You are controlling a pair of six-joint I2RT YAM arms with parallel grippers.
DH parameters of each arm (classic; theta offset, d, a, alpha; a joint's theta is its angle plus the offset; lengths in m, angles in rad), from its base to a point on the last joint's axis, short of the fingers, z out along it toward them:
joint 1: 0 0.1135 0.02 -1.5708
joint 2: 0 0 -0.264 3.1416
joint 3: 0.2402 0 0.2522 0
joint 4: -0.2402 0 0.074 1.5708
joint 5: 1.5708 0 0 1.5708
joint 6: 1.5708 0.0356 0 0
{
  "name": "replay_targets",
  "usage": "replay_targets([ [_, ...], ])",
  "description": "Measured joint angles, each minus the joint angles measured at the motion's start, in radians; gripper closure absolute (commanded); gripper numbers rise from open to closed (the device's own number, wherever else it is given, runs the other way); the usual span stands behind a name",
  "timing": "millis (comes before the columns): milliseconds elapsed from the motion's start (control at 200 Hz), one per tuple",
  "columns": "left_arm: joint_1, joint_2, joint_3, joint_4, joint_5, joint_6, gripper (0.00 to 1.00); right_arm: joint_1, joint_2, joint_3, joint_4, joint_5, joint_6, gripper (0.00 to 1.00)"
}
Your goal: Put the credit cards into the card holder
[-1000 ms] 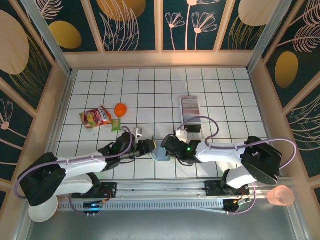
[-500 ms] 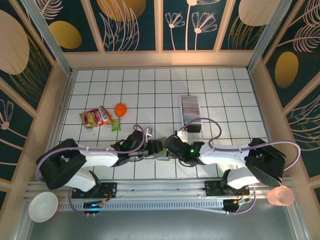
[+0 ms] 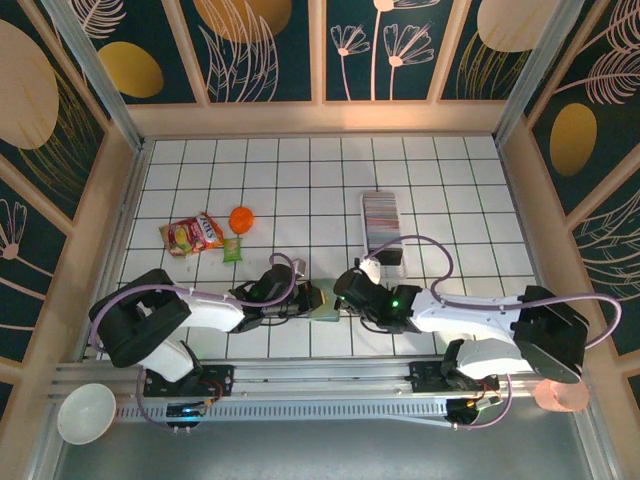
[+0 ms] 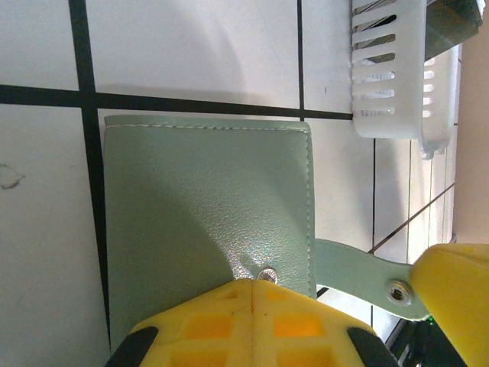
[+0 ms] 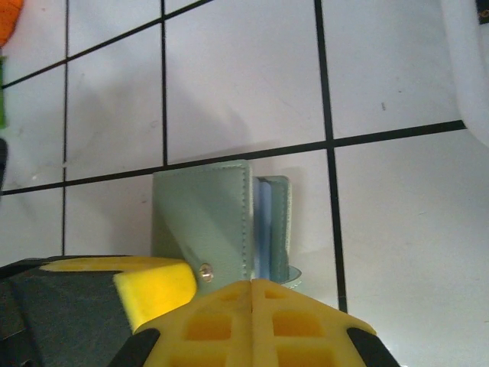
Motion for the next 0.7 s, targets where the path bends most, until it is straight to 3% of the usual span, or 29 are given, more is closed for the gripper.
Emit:
replay_targets([
  [696,-0.006,-0.003,-0.023,0.030,-0.023,0.000,1.00,-0.045,0.137,-0.027,0.258,-0.163,0.008,1.00],
])
